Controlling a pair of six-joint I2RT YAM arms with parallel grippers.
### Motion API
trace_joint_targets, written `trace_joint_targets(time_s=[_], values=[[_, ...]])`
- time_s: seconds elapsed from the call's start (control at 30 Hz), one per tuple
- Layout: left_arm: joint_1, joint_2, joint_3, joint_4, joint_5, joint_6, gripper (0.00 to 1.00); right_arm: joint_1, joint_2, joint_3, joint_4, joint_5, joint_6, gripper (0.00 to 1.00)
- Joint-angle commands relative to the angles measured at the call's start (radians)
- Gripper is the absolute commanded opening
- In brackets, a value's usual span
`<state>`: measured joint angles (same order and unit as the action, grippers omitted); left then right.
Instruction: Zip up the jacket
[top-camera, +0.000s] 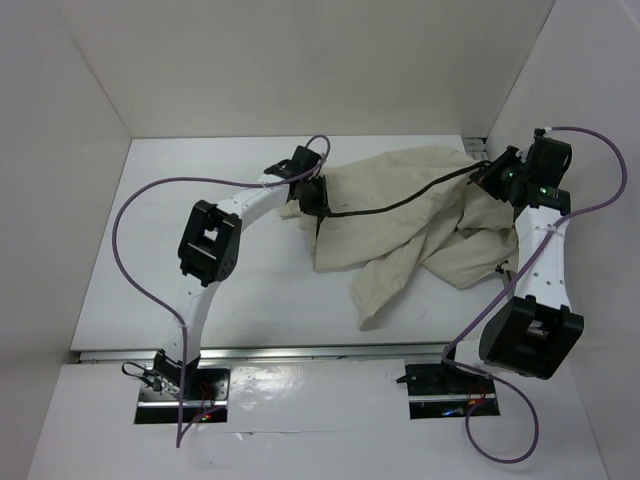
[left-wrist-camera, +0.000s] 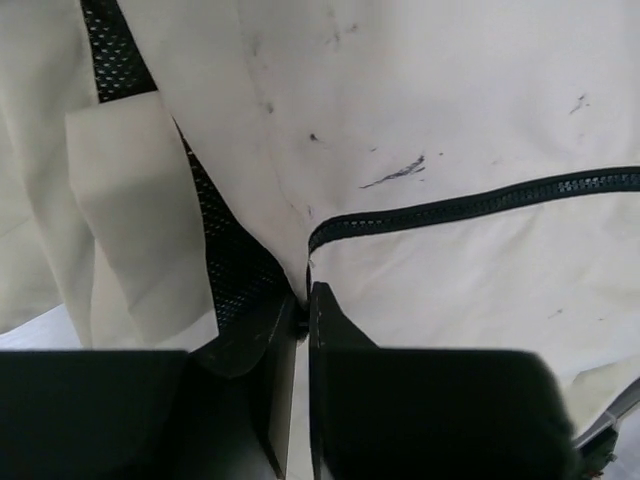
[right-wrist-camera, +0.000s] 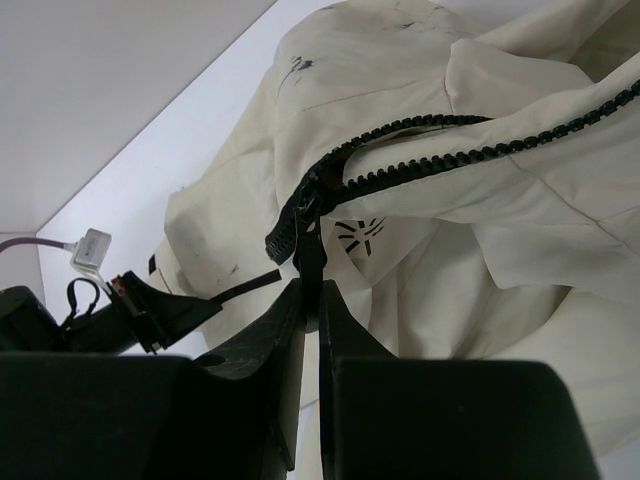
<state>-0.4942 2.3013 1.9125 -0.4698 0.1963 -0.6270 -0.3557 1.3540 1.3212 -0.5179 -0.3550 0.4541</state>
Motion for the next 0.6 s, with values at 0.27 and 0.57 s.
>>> trace_joint_targets(time_s=[0.27, 0.57], values=[[0.121, -0.255, -0.17, 0.126, 0.173, -0.066, 0.0, 0.012, -0.052, 0.004, 0.033, -0.01, -0.023, 0.0], [0.463, -0.629, -0.429, 0.217, 0.273, -0.141, 0.0, 0.023, -0.061, 0.061, -0.017, -0.01, -0.042, 0.0]])
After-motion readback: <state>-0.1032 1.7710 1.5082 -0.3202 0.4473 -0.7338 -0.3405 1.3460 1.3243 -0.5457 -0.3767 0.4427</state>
